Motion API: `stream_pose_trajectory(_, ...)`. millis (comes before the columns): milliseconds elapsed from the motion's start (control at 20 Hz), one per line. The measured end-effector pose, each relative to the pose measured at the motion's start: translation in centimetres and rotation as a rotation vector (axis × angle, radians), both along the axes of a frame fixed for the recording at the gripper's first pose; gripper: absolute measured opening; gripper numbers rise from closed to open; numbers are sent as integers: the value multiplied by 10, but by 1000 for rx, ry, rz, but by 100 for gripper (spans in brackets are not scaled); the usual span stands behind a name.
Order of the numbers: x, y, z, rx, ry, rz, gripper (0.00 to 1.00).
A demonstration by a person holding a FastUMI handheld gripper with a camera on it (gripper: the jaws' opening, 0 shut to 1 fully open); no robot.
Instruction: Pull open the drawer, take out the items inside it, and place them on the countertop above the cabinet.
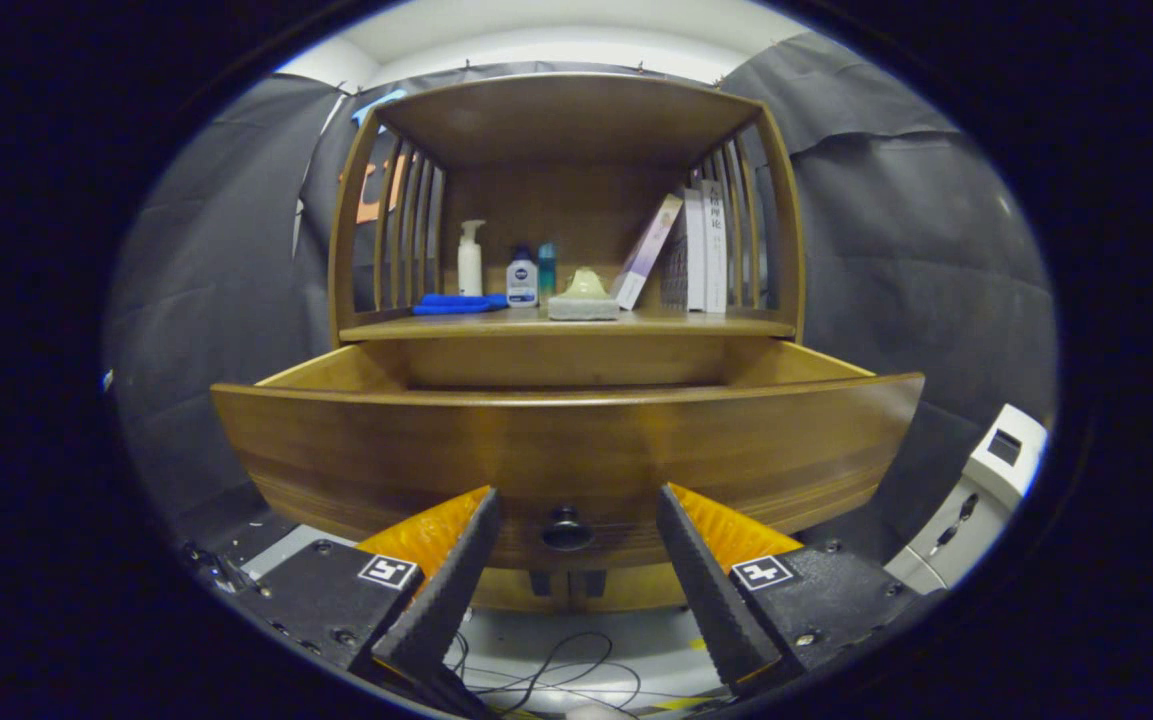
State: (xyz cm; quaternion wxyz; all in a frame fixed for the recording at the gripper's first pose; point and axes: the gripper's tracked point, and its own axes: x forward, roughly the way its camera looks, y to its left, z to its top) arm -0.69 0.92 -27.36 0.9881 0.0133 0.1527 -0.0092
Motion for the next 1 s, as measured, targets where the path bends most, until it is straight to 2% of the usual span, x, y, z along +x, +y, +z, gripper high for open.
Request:
stream_pose_trajectory(700, 8, 7, 2, 43, 3, 9, 96)
stream_pose_trajectory(1000, 13, 7, 6, 37, -28, -16, 96)
